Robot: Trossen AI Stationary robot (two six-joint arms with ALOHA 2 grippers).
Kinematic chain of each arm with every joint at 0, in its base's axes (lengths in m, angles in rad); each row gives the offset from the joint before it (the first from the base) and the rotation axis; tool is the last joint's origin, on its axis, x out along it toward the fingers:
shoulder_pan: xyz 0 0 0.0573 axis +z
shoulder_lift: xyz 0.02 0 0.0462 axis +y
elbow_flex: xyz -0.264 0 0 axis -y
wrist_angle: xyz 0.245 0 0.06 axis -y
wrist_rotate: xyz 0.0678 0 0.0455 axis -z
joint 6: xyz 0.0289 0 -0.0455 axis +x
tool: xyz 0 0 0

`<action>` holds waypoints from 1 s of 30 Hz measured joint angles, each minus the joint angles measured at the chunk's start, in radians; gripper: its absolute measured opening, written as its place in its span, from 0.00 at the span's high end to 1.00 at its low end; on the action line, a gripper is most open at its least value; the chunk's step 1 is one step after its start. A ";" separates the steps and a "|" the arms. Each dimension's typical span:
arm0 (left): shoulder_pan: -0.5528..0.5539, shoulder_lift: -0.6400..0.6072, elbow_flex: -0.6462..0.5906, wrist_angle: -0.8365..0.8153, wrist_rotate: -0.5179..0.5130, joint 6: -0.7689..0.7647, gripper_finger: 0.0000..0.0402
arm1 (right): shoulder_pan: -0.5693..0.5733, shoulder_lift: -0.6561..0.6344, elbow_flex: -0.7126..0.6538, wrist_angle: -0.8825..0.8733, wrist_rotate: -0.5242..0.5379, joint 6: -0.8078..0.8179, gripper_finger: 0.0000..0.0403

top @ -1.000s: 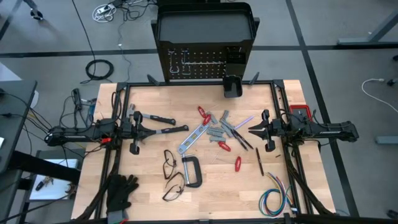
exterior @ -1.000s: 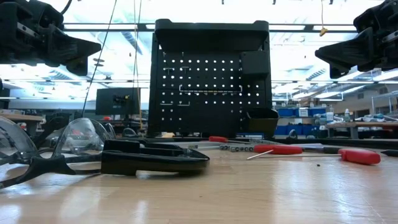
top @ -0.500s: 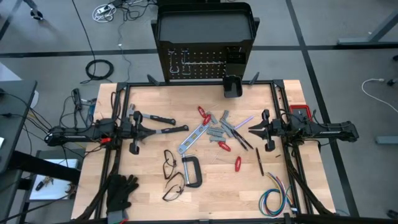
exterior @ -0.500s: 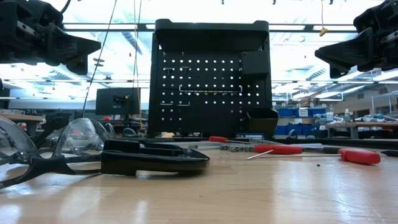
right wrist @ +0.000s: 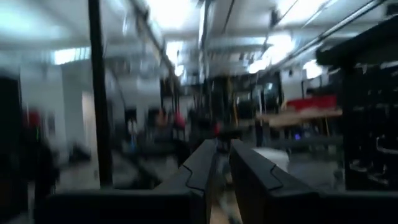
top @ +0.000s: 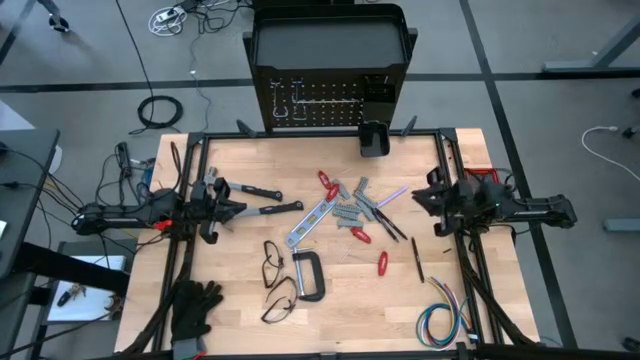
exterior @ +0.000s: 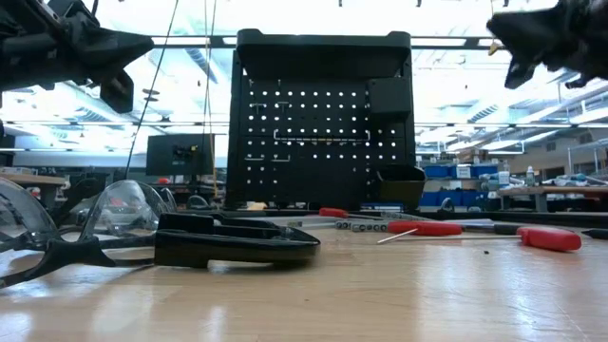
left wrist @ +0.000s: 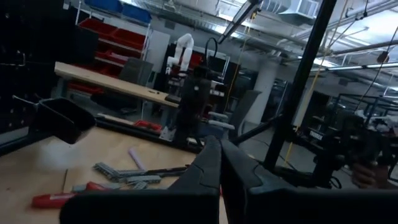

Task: Hang tools onto peg board
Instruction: Put the torpedo level on the top of the pegboard

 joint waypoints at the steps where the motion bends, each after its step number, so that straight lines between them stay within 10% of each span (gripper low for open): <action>1: 0.000 0.000 0.000 0.000 0.000 -0.019 0.99 | 0.000 0.002 0.000 0.037 0.026 0.048 0.85; 12: 0.000 0.000 0.000 0.002 -0.222 -0.138 0.99 | -0.021 0.171 0.023 0.051 0.131 0.173 0.85; 23: 0.000 0.000 0.000 0.007 -0.480 -0.061 0.99 | -0.040 0.733 0.232 -0.030 0.137 0.293 0.85; 30: 0.000 0.005 0.000 -0.012 -0.352 -0.071 0.99 | -0.059 1.135 0.517 -0.092 0.086 0.176 0.85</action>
